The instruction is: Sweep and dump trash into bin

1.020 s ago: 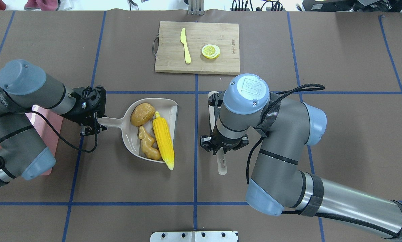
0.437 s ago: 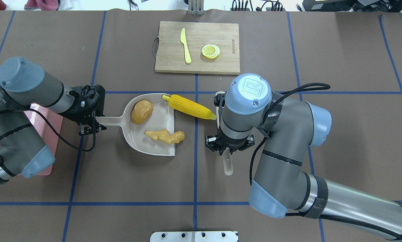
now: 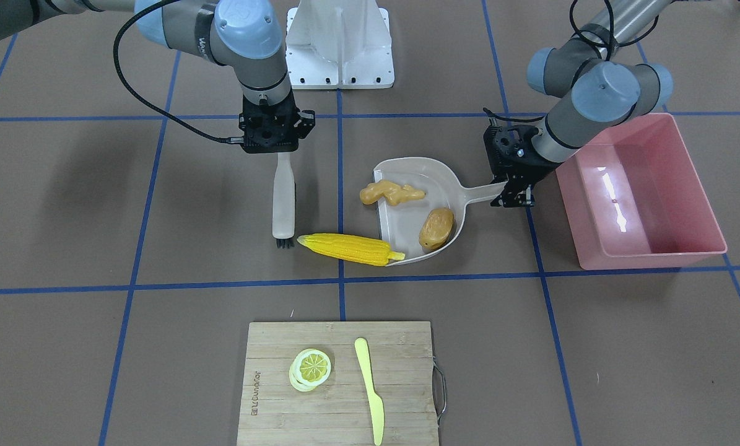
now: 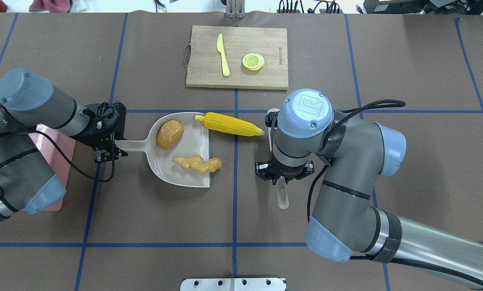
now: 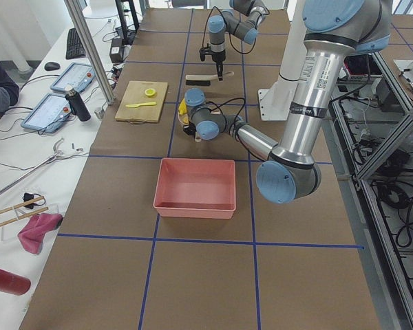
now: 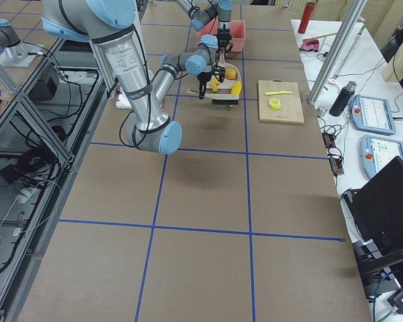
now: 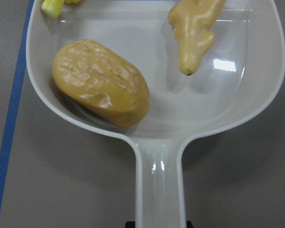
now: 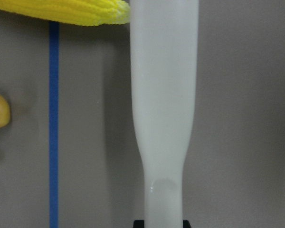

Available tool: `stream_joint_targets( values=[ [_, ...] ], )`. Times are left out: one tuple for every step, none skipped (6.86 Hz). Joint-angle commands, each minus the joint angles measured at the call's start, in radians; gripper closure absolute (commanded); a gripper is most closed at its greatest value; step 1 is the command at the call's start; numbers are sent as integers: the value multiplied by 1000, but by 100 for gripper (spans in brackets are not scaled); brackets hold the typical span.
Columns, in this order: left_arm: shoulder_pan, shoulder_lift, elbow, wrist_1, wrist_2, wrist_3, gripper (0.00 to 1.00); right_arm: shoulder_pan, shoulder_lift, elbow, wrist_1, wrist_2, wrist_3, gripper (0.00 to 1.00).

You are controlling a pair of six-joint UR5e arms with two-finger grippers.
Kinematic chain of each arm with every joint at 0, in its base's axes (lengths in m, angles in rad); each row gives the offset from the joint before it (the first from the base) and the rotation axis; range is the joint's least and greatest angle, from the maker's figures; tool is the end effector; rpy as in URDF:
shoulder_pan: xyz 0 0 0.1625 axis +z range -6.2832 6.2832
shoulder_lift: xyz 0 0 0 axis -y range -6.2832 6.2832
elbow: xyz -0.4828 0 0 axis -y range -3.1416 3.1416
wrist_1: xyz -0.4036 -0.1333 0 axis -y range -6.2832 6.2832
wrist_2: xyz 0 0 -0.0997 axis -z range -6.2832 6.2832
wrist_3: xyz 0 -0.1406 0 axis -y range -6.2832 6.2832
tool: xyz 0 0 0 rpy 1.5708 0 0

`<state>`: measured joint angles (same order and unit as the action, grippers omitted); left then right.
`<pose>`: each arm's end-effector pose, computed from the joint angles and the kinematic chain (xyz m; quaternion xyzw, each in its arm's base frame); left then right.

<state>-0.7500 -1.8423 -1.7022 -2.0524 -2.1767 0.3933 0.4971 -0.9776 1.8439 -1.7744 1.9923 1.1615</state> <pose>0.4418 -0.4843 0.4655 0.3420 0.3502 0.5970 0.6357 -0.5693 -0.3951 0.2951 -0.0386 -0.3726 -0.0274 0.9268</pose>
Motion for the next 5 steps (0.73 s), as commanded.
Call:
stream_joint_targets(
  values=[
    [0,-2,3,0,0,-1,66,14,-18,8,-51,-76,-72,100],
    [0,-3,4,0,0,-1,66,17,-15,-5,-49,-96,-107,100],
    [0,-3,4,0,0,-1,66,15,-10,-31,-43,-130,-130,100],
    [-2,-2,6,0,0,-1,66,8,19,-85,-28,-141,-143,100],
    [-3,0,6,0,0,1,66,5,39,-141,11,-139,-157,100]
  ],
)
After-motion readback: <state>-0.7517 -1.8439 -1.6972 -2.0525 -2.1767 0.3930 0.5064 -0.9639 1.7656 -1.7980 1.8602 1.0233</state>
